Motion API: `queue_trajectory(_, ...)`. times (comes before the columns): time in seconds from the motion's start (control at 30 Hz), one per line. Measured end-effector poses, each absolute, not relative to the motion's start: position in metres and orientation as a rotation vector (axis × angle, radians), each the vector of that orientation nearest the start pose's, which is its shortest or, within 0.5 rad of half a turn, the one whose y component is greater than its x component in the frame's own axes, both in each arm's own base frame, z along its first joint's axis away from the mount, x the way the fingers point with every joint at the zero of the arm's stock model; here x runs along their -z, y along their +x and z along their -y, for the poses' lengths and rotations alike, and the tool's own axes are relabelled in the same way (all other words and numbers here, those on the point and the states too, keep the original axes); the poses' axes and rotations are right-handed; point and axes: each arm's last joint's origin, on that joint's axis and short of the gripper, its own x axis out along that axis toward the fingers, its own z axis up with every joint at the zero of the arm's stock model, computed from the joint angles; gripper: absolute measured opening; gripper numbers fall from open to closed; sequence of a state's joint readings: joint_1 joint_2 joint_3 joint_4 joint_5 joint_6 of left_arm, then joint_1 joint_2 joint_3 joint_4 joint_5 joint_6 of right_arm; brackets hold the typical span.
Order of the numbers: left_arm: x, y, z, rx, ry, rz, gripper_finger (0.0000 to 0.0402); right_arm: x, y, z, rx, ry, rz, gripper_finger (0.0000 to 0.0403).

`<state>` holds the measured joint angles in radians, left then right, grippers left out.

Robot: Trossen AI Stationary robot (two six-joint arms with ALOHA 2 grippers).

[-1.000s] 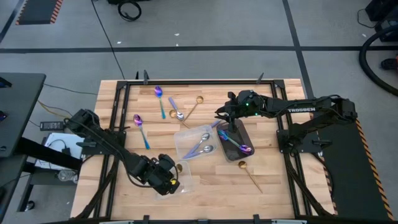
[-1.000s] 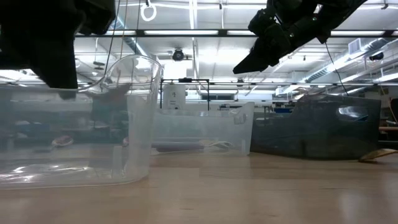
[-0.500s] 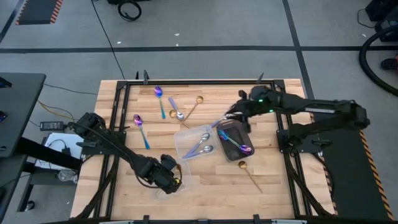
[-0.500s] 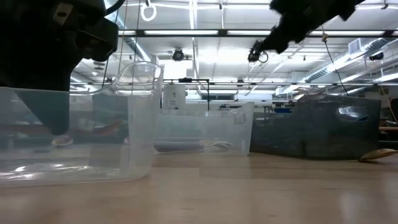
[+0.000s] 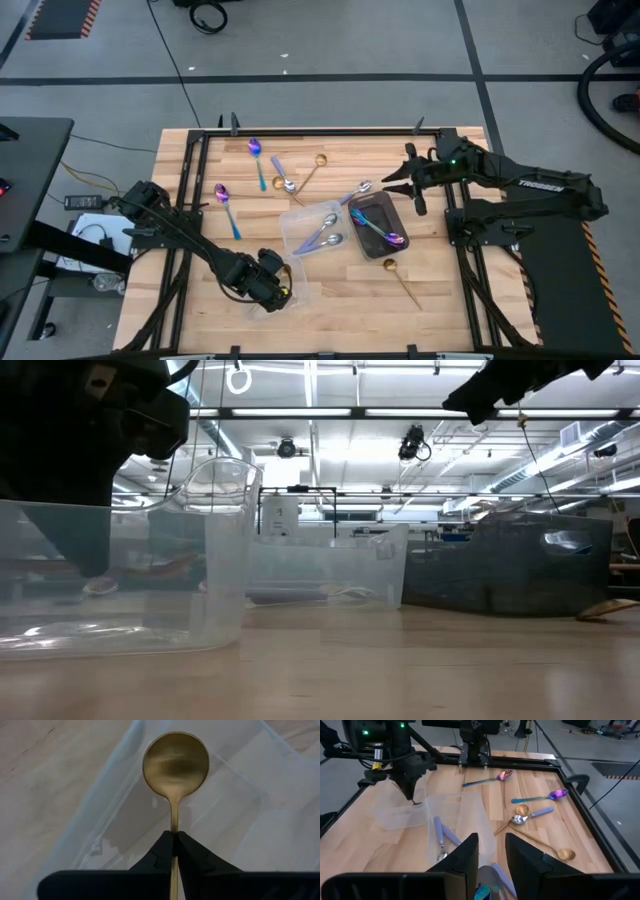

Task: Sort silverware by color (type)
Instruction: Put the gold spoon into the bottom transparent bin

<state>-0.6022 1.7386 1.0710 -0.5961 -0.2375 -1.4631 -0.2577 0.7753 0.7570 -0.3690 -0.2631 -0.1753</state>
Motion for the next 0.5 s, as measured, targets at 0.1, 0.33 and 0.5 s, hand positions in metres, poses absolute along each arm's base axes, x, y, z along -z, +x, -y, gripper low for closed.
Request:
queue_trajectory(0.1, -0.168, 0.27, 0.177, -0.549, -0.767, -1.09, 0.004, -0.307, 0.164, 0.035, -0.038, -0.072, -0.377, 0.0107)
queue_trajectory(0.33, -0.168, 0.27, 0.177, -0.544, -0.761, -1.09, 0.0089, -0.305, 0.171, 0.037, -0.039, -0.072, -0.379, 0.0107)
queue_trajectory(0.5, -0.182, 0.274, 0.18, -0.514, -0.736, -1.071, 0.0129, -0.303, 0.175, 0.038, -0.039, -0.069, -0.387, 0.0107)
